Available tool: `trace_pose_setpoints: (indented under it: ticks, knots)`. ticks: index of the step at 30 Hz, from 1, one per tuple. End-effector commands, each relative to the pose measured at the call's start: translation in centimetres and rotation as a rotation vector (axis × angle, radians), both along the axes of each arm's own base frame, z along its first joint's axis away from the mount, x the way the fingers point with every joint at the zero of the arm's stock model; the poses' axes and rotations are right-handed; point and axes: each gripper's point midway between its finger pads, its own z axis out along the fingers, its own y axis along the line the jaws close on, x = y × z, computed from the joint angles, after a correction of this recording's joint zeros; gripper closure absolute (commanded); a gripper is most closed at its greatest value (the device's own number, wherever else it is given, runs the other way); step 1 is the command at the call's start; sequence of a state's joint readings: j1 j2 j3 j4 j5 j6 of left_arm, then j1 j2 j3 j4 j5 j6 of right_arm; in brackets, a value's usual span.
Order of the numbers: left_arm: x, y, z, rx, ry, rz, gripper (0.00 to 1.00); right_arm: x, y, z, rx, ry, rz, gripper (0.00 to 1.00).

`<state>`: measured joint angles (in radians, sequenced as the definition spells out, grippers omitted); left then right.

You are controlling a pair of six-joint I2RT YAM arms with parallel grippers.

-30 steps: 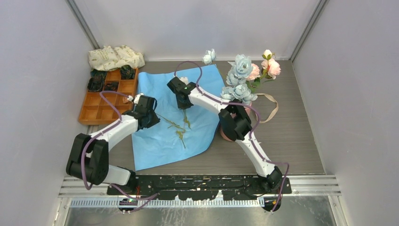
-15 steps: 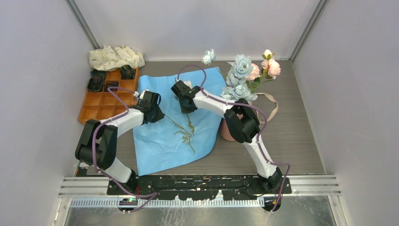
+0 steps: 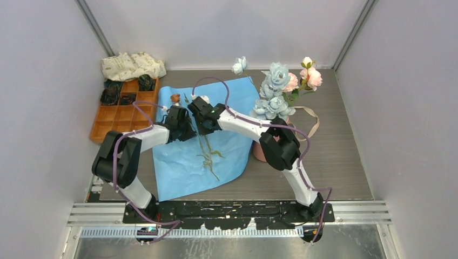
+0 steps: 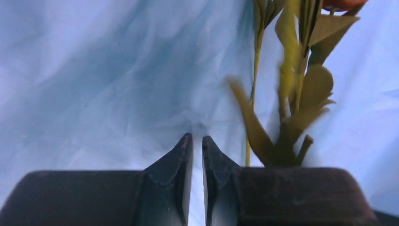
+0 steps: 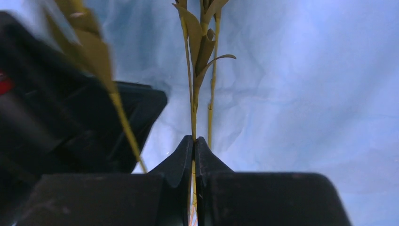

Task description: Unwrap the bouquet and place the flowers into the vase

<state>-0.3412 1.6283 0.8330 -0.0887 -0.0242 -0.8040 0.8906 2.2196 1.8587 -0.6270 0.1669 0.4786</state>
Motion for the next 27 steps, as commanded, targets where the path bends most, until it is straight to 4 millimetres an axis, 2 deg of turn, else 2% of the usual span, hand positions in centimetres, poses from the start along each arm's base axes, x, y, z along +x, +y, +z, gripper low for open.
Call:
trace_pose_setpoints:
  ticks: [1,4,7,9,17,18,20,23,27]
  knots:
    - [0.9,-2.2,0.1,-0.037,-0.039,-0.055,0.85,-1.2,1.4,4.2,0.123,-0.026,0.024,0.95]
    - [0.9,-2.2,-0.4,-0.009,-0.035,-0.056,0.85,-1.5,1.2,3.6,0.110,-0.010,0.017,0.84]
    - [0.8,-2.2,-0.8,0.000,-0.022,-0.056,0.85,-1.4,0.9,3.3,0.099,-0.011,0.007,0.69]
    - [0.7,-2.2,-0.7,0.005,-0.020,-0.056,0.86,-1.4,0.6,3.5,0.094,-0.019,-0.003,0.64]
    - [0.0,-0.7,0.6,0.081,-0.029,-0.053,0.86,-1.2,-1.5,5.5,0.083,-0.078,-0.078,0.60]
    - [-0.1,-0.6,0.6,0.090,-0.027,-0.053,0.86,-1.3,-1.8,5.8,0.086,-0.081,-0.089,0.59]
    - [-0.3,-0.2,1.0,0.108,-0.027,-0.053,0.86,-1.4,-2.1,6.4,0.104,-0.085,-0.110,0.50]
    - [-0.6,0.6,1.5,0.137,-0.037,-0.046,0.86,-1.5,-2.6,6.1,0.098,-0.079,-0.146,0.47]
    - [-0.9,1.2,2.3,0.161,-0.055,-0.035,0.86,-1.2,-2.8,4.2,0.073,-0.061,-0.174,0.40]
